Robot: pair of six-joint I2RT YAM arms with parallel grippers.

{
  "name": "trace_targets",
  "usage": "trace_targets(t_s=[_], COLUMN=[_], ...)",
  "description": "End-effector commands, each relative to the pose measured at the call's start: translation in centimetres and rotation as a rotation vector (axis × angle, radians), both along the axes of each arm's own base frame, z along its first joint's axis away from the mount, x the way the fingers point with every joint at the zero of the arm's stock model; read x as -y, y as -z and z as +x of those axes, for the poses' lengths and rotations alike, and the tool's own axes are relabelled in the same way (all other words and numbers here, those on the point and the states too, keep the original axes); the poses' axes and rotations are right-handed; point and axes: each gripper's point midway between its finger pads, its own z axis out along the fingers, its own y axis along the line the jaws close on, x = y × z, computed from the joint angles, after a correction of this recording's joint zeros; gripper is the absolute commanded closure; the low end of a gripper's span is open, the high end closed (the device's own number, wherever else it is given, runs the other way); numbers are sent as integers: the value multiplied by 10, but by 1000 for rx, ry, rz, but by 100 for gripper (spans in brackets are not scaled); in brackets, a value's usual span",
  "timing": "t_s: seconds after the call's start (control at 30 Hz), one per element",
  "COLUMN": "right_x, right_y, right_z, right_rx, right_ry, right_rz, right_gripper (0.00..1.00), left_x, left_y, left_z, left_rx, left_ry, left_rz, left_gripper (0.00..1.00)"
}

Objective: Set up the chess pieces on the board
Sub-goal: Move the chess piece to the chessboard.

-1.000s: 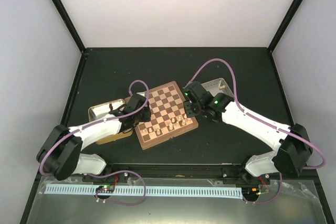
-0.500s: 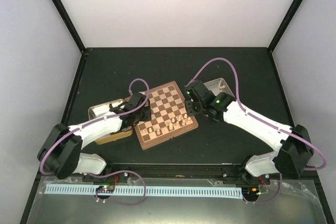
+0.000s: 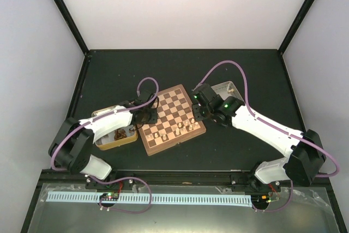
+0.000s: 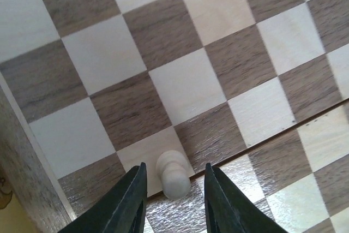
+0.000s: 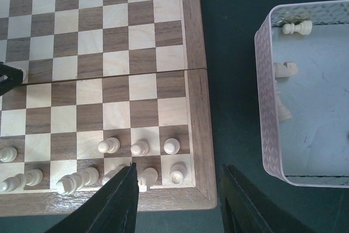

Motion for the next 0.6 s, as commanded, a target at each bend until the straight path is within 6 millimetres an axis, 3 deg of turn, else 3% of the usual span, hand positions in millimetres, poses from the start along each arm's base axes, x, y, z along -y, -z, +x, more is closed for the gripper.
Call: trace_targets(t_s=[0.0, 0.17, 0.43, 0.57], right_x=[1, 1, 0, -1], right_y=[-5, -5, -2, -1], right_z=[2, 2, 2, 3], right_rx=[16, 15, 9, 7], right_ry=[13, 12, 8, 4], right_rz=[29, 29, 23, 19], right_gripper=[59, 59, 59, 59], left_x=[-1, -1, 1, 1], left_y=[-4, -4, -6, -6], left_z=[3, 5, 12, 16], left_rx=[-18, -9, 12, 24], left_ry=[11, 17, 33, 31], left_rz=[21, 26, 39, 51], left_gripper=[70, 80, 79, 87])
